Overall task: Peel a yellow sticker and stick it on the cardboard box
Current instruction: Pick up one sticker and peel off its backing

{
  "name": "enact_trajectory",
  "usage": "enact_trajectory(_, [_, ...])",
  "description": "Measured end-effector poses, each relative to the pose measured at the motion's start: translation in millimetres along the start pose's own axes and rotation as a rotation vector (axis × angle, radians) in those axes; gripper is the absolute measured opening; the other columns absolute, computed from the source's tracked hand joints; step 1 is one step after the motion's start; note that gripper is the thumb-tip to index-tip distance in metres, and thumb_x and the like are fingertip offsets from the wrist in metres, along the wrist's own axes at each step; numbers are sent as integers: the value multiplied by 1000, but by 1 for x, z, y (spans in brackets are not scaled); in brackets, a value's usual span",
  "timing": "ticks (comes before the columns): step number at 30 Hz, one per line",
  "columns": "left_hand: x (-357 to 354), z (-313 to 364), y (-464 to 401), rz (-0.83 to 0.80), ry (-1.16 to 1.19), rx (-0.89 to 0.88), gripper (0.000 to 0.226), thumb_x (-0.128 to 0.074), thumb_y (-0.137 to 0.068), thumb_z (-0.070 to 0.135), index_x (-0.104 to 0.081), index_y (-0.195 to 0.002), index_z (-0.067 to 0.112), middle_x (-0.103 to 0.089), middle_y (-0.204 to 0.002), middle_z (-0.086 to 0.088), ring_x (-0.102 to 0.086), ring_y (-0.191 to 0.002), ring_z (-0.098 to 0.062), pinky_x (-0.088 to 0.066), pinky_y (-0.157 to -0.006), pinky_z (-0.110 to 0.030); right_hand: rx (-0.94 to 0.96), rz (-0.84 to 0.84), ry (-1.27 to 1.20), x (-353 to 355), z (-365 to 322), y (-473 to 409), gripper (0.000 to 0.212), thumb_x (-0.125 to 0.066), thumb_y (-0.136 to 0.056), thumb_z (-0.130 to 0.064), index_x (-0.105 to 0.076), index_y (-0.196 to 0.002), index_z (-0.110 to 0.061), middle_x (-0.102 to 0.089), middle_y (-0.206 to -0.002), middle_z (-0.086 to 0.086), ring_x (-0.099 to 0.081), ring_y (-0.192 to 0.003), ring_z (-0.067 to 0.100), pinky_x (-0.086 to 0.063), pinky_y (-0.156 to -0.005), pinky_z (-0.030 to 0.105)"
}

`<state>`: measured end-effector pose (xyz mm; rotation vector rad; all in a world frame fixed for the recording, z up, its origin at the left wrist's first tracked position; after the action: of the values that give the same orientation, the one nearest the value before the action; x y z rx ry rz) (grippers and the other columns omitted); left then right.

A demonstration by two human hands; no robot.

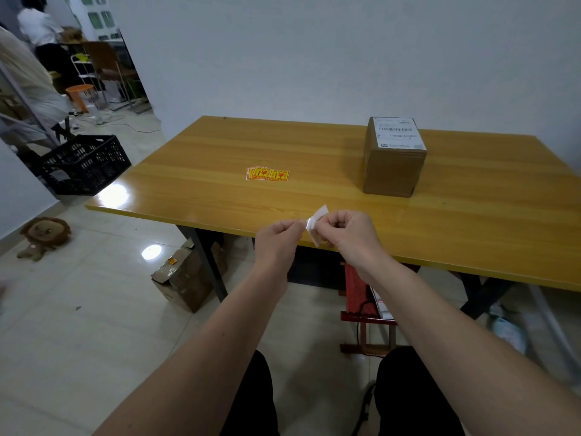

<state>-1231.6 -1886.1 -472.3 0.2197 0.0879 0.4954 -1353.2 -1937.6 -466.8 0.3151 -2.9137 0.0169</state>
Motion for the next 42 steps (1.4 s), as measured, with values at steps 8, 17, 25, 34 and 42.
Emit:
enact_trajectory(8, [2,-4,-5,14,20,3,14,-64,-88,17,-67,-74,20,-61,-73,4,-54,-74,-9,-44,-63,-22,-28,13,4,2,3,0,12,-64,-82,-6,-66,-70,-8,-61,-75,11,-54,-68,17,-46,-64,24])
enact_trajectory(17, [2,-8,-8,28,18,14,20,-60,-91,17,-64,-71,20,-59,-74,0,-52,-77,-14,-45,-68,-23,-57,30,-6,4,6,-2,10,-65,-81,-6,-66,-71,-9,-66,-81,14,-55,-68,18,-47,-64,28])
enact_trajectory(25, [4,-9,-9,64,39,9,18,-59,-91,17,-64,-75,21,-59,-74,3,-51,-76,-12,-45,-79,-28,-76,28,37,3,6,-1,9,-65,-83,-10,-66,-75,-8,-63,-77,9,-53,-62,11,-42,-49,18])
enact_trajectory(34, [12,-8,-9,163,82,36,7,-61,-91,18,-66,-88,14,-57,-75,2,-51,-67,-9,-43,-53,-19,-88,29,44,3,6,0,6,-65,-82,-11,-67,-80,-6,-64,-79,8,-52,-60,9,-39,-40,11])
enact_trajectory(42, [16,-4,-5,194,95,53,7,-60,-91,18,-65,-94,15,-57,-76,4,-49,-65,-8,-42,-39,-13,-70,35,25,5,4,-1,7,-65,-80,-9,-64,-74,-9,-70,-95,27,-55,-67,17,-49,-66,30])
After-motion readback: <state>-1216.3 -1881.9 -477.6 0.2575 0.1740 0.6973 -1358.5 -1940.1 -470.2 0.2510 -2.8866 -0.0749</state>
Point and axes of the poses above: each hand's wrist, its own y-axis away from the middle knuckle, its own x-axis out of the back of the hand, z = x × y, the point moved 5 cm from there along -y, towards the middle knuckle
